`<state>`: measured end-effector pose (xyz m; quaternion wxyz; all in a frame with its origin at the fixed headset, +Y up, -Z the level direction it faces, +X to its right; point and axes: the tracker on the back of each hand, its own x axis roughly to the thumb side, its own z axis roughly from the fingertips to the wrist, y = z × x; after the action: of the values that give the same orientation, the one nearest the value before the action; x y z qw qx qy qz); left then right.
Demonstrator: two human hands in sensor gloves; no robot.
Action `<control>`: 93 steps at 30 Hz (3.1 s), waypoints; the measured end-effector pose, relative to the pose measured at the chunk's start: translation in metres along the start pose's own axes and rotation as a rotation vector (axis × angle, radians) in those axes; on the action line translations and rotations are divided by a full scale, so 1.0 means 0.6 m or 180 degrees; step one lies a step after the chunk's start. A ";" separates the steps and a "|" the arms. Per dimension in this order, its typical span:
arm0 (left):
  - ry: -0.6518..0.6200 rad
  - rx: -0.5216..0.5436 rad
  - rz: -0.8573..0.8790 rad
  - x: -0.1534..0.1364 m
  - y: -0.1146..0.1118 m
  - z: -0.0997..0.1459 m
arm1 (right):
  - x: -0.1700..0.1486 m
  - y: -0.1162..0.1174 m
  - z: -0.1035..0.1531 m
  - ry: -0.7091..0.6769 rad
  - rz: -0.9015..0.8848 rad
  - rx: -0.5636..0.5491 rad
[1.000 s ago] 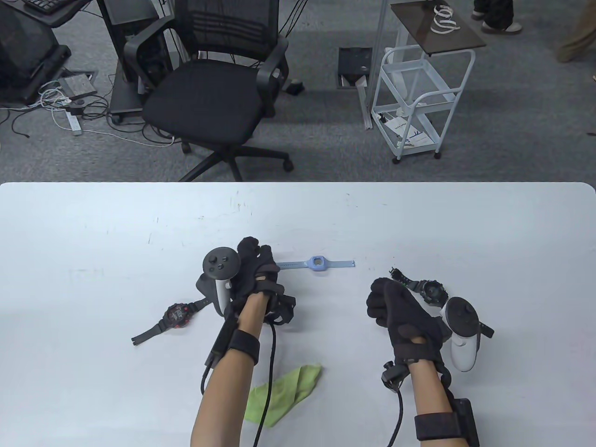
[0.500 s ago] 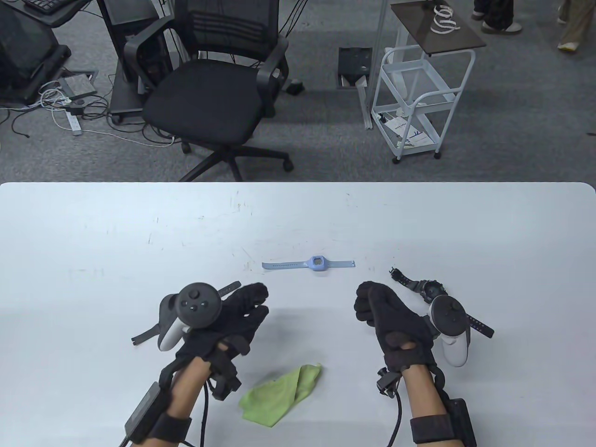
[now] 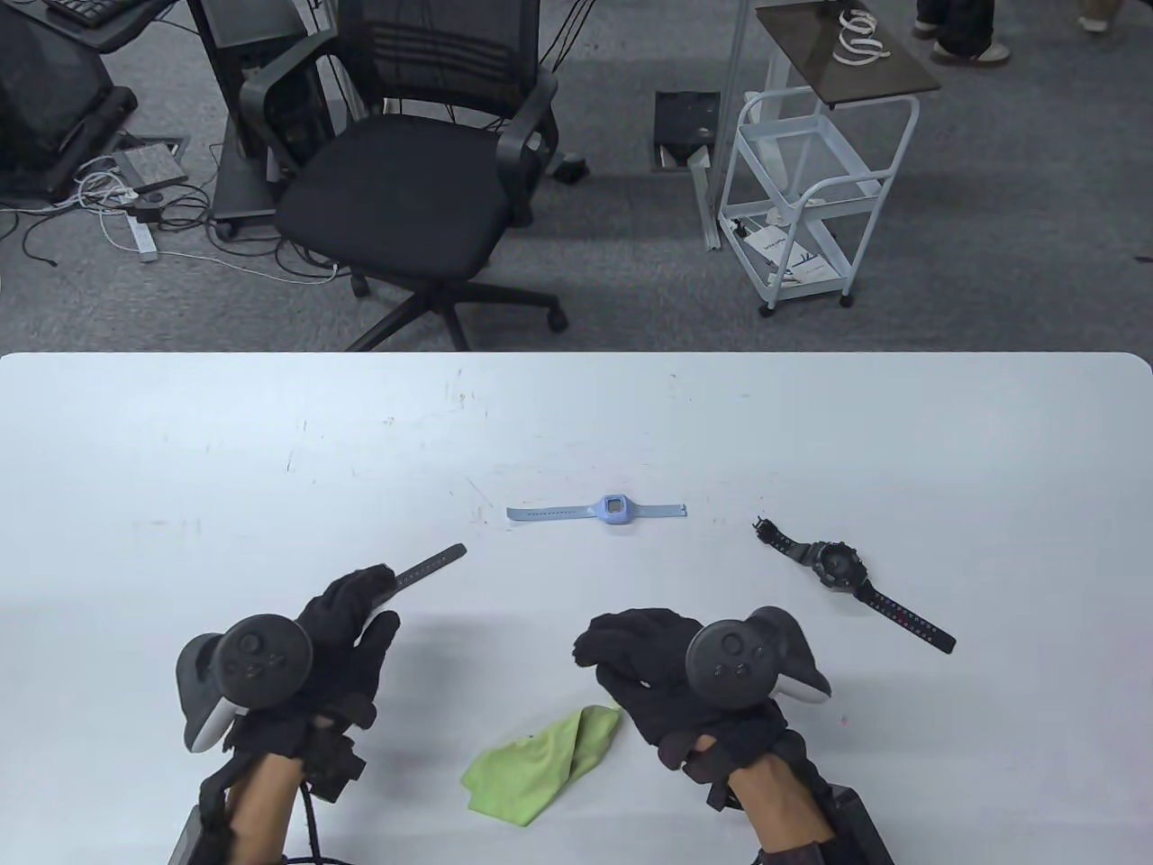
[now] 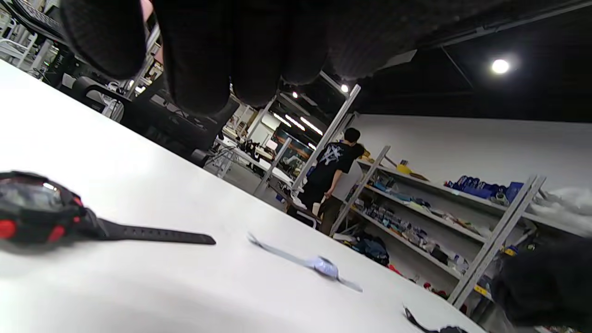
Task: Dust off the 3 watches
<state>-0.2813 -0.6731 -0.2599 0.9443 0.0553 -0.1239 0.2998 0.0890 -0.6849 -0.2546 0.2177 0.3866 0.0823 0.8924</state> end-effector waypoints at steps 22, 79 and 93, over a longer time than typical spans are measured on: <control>0.0289 -0.0039 0.0071 -0.040 0.000 -0.004 | 0.049 0.133 -0.061 -0.0233 0.1922 0.1045; 0.1495 -0.0570 -0.1313 -0.168 -0.077 -0.032 | -0.134 0.042 0.022 0.0537 -0.3728 -0.0825; 0.0205 -0.0886 0.0723 -0.018 -0.040 -0.027 | -0.145 0.014 0.042 0.0489 -0.3702 -0.1301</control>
<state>-0.2729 -0.6957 -0.2793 0.9064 -0.0999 -0.1393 0.3861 0.1570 -0.7319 -0.2916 0.7314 0.1637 0.1224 0.6506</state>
